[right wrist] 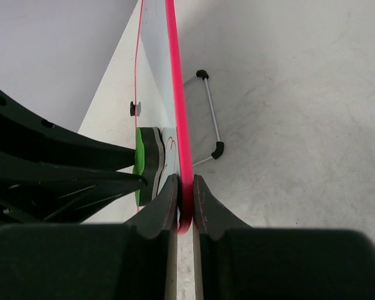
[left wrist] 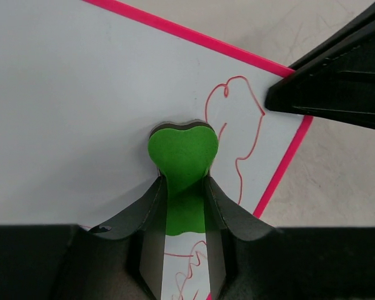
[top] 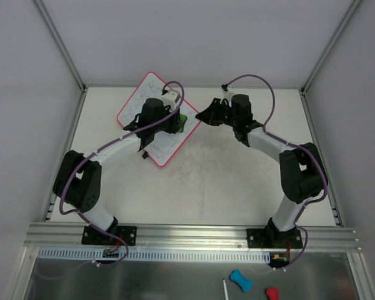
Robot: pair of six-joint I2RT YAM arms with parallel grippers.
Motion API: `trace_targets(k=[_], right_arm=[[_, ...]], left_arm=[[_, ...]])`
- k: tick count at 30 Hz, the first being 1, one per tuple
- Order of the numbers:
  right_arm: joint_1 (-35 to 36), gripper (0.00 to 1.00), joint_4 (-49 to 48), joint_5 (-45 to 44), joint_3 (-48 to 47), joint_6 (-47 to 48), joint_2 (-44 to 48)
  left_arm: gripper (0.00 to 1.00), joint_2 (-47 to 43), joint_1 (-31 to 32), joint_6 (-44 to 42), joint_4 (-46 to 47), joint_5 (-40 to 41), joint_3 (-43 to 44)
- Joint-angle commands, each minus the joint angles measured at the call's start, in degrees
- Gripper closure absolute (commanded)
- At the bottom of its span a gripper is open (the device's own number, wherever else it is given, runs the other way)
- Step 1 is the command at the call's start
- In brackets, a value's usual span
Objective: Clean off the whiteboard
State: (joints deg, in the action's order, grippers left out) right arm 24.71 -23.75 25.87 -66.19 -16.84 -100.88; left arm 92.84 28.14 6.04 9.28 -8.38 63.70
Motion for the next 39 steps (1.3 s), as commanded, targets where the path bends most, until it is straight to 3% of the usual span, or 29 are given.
trace_targets(k=[1,20,29,35,39], right_arm=[[4.7,1.00,-1.4,3.2,0.3,2.9,0.8],[5.0,1.00,-1.5,3.3,0.1,3.1,0.8],[5.0,1.00,-1.6,3.2,0.1,3.0,0.7],[5.0,1.00,-1.5,3.0,0.2,3.0,0.8],[5.0,1.00,-1.5,3.0,0.2,3.0,0.8]], left_arm=[[1.00,1.4,3.8,-1.8,-2.5,-1.3,-0.3],[1.00,1.6,8.2,-7.1,-3.3,-3.1,-0.1],[1.00,1.4,8.6,-7.4,-4.5,3.4,-1.1],[1.00,3.3,6.3,-3.1,-6.9,7.0,-0.1],[1.00,1.7,0.5,1.4,-6.9,4.6,-1.7]])
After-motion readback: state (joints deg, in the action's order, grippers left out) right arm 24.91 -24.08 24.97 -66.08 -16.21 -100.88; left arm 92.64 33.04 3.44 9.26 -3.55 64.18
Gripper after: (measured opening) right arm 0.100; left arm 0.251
